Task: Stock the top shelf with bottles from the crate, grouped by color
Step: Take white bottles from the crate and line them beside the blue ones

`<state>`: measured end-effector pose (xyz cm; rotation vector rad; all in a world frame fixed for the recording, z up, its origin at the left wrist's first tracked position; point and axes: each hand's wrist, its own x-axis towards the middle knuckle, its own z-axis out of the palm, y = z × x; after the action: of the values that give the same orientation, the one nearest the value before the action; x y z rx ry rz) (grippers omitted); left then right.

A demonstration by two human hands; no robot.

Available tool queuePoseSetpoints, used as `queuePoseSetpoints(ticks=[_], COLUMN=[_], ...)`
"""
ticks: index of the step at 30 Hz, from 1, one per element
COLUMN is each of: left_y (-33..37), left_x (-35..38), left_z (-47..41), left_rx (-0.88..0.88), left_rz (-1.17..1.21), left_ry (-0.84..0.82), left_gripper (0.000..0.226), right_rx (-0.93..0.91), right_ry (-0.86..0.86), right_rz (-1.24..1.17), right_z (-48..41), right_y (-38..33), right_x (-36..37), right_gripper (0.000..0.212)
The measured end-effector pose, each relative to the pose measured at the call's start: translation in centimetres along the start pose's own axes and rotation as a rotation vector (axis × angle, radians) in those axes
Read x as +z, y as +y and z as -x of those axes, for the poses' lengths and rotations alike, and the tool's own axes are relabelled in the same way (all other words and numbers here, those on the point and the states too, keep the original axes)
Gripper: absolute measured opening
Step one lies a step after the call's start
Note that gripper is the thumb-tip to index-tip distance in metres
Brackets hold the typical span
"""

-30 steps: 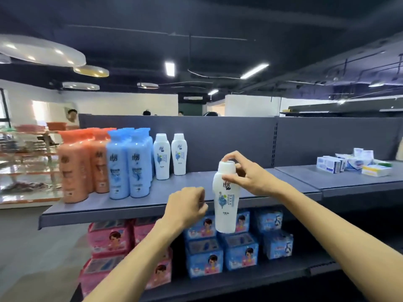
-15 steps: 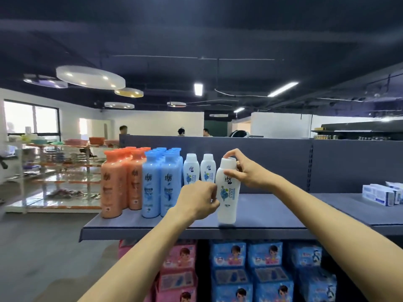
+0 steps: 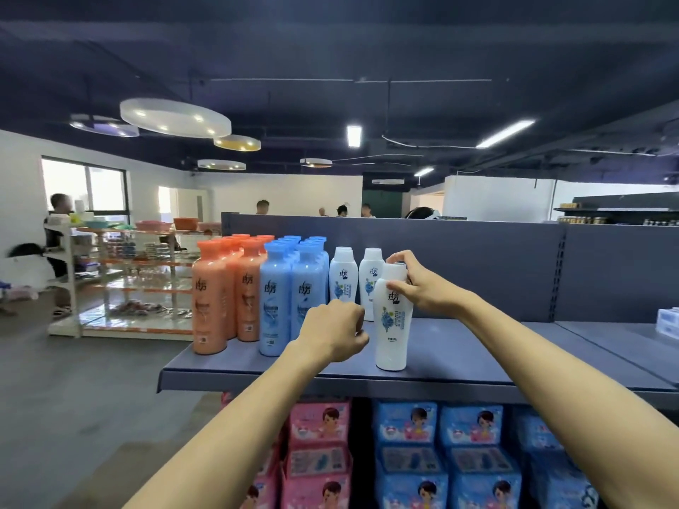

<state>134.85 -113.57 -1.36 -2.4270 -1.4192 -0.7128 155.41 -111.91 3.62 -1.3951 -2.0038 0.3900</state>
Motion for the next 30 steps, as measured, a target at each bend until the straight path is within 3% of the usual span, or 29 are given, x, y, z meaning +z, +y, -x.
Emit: queuePoseSetpoints(ticks=[4,8,12,16,18,22,30], left_y=[0.0,0.1,0.2,0.1,0.0,0.1,-0.4], left_x=[0.7,1.3,1.7,1.8,1.9,2.2,2.9], left_z=[-0.3,-0.3,-0.1,0.1,0.2,0.2,0.5], left_rx=[0.001,0.004,0.012,0.004,0.0,-0.001,-0.003], left_rz=[-0.001,0.002,0.0,0.007,0.017,0.043,0.054], left_ry=[-0.006,-0.013,-0.011,-0.012,-0.013,-0.013,-0.028], left_gripper=[0.013,0.015,0.015,0.014,0.014,0.013,0.011], right_rx=[0.015,-0.011,-0.024,0.053,0.119,0.253,0.387], right_ry=[0.037,0.066,0.18,0.349,0.42,0.545,0.526], right_rz=[0.001,-0.026,-0.041,-0.079,-0.04,0.087,0.121], right_z=[0.1,1.0,2.1,3.0,3.5,4.5,5.2], right_y=[0.2,0.9,1.6,2.0,2.1,2.1,2.3], right_x=[0.6,1.5,2.6,4.5,6.0,9.4,12.3], right_gripper=[0.036,0.058,0.086,0.095,0.094,0.071,0.063])
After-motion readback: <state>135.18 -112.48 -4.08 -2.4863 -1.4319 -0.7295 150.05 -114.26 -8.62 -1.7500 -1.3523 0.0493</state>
